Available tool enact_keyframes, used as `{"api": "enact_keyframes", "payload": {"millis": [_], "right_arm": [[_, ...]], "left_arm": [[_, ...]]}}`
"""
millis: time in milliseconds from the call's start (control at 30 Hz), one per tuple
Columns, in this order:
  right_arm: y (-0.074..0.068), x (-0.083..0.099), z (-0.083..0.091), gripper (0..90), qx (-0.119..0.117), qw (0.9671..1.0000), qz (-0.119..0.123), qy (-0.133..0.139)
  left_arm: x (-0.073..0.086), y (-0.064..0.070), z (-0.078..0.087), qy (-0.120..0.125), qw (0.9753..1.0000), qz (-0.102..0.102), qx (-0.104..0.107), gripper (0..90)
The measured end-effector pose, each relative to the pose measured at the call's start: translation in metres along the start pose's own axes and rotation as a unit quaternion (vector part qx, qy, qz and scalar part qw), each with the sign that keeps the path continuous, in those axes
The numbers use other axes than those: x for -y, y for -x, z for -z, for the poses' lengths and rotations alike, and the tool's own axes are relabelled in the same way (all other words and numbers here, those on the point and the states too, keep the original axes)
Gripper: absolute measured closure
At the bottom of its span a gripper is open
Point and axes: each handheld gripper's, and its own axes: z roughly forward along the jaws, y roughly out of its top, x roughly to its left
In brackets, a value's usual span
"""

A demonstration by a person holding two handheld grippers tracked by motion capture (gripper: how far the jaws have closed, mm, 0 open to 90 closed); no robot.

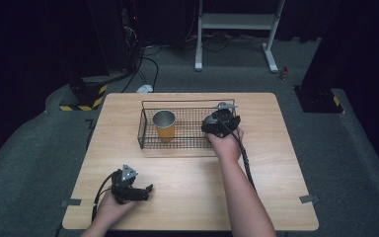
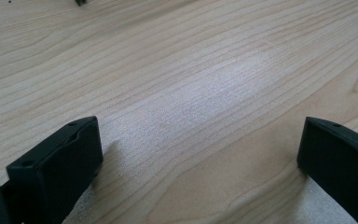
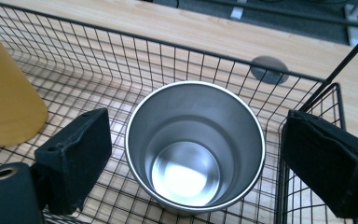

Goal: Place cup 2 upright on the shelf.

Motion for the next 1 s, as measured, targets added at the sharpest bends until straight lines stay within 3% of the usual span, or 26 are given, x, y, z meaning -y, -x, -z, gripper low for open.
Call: {"api": "enact_keyframes", "payload": {"millis": [633, 1000], "right_arm": [[-0.002, 0.009, 0.029, 10.7, -0.015, 0.9994, 0.003, 0.031], [0.01, 0.027, 0.051, 13.2, -0.013, 0.9988, -0.002, 0.048]], "left_arm": [[0.0, 0.0, 0.0, 0.0, 1.0, 0.001, 0.0, 0.3], [0.0, 0.0, 0.0, 0.001, 1.0, 0.001, 0.0, 0.3]]}}
